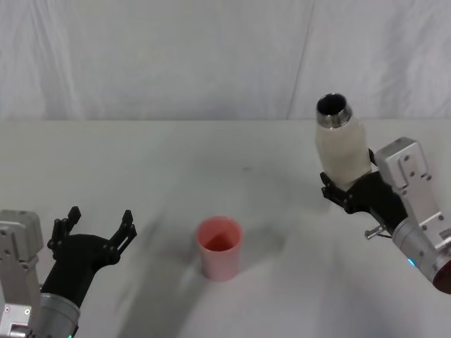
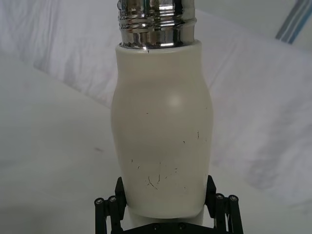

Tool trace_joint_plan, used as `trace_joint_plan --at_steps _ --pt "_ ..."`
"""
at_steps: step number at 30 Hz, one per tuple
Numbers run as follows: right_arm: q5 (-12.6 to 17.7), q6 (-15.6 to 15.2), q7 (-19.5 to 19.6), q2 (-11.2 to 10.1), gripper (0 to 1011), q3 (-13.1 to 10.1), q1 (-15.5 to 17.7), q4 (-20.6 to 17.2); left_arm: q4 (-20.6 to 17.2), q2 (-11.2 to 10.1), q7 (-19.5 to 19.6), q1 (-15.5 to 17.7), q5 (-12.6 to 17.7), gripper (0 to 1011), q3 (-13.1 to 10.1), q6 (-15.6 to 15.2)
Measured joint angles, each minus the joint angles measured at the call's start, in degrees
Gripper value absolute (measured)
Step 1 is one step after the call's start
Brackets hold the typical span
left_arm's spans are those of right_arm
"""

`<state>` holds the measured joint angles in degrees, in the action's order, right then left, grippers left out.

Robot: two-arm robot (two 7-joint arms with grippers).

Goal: Grasp the thermos with one hand and pour water into the cup lid.

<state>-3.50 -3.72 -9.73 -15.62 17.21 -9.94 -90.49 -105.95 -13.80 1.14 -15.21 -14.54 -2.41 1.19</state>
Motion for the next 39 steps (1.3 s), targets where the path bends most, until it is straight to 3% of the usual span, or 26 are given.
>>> trace_joint_plan --at_steps 30,39 --pt "-25.75 4.52 5.54 -1.96 955 5.59 2.09 -1.19 0.0 0.0 0.0 0.0 0.0 1001 0.0 0.0" --pt "-31.11 5.18 6.69 -2.01 955 6.82 1.58 -0.28 0.0 0.0 0.0 0.0 0.0 1001 0.0 0.0"
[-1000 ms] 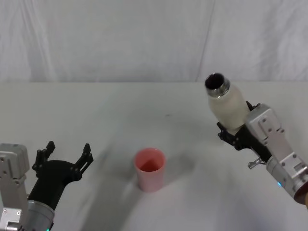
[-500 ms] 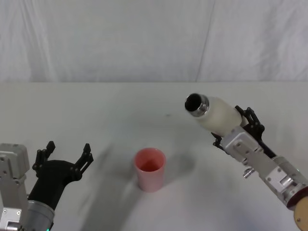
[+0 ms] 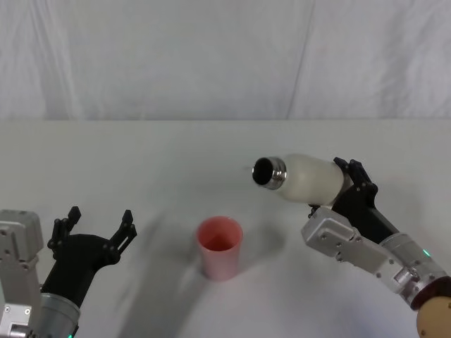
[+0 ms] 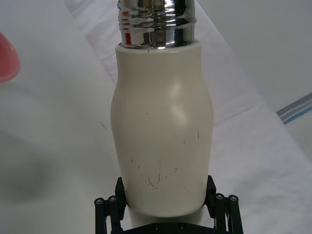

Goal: Grasp the thermos with one hand and pour water into the cup lid.

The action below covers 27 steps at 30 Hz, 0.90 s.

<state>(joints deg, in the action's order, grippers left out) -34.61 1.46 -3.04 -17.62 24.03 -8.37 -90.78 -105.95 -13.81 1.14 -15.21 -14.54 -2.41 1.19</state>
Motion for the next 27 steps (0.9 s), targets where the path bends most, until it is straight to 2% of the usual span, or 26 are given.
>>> trace_joint_plan --at_steps 9,27 --pt "-3.07 0.8 0.13 -0.36 953 1.03 -0.8 0.76 0.0 0.0 0.0 0.0 0.0 1001 0.0 0.0" --pt "-6.79 1.02 -2.78 -3.24 953 3.18 -3.06 0.42 0.0 0.0 0.0 0.0 0.0 1001 0.0 0.0"
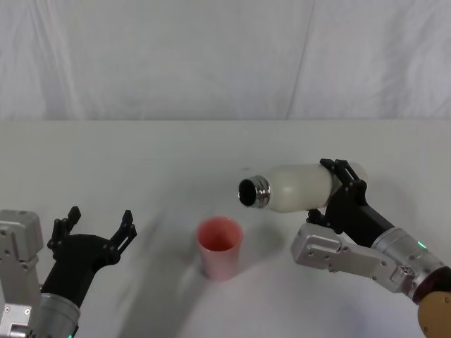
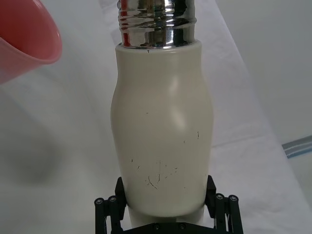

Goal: Grasp the thermos with one hand and pour water into the cup lid.

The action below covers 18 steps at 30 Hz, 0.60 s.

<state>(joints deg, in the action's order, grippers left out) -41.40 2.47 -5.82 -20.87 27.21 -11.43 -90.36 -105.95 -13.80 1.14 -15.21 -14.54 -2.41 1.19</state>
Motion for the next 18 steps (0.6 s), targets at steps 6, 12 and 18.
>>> trace_joint_plan --at_steps 6,12,18 --pt "-1.02 0.08 -0.27 -0.6 953 0.8 -0.89 0.21 0.0 0.0 0.0 0.0 0.0 1001 0.0 0.0" --pt "-1.83 0.1 -0.29 -0.82 953 1.44 -1.74 0.73 0.0 0.0 0.0 0.0 0.0 1001 0.0 0.0" --pt "-2.92 0.08 0.18 -0.81 953 2.14 -2.6 1.51 0.0 0.0 0.0 0.0 0.0 1001 0.0 0.0"
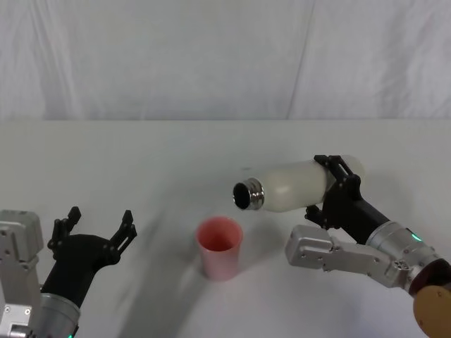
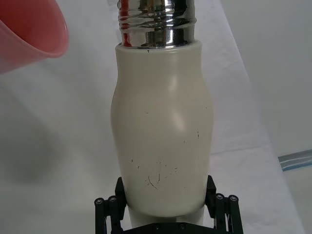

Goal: Grasp the thermos with one hand and pour water into the cup lid.

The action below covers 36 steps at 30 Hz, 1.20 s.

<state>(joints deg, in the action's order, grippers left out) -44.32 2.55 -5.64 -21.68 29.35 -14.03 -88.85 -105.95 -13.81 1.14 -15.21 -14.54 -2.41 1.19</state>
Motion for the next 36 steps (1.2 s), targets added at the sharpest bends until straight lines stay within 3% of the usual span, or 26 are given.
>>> trace_joint_plan --at_steps 36 --pt "-5.18 0.11 2.54 -0.39 955 3.83 -3.51 3.37 0.0 0.0 0.0 0.0 0.0 1001 0.0 0.0"
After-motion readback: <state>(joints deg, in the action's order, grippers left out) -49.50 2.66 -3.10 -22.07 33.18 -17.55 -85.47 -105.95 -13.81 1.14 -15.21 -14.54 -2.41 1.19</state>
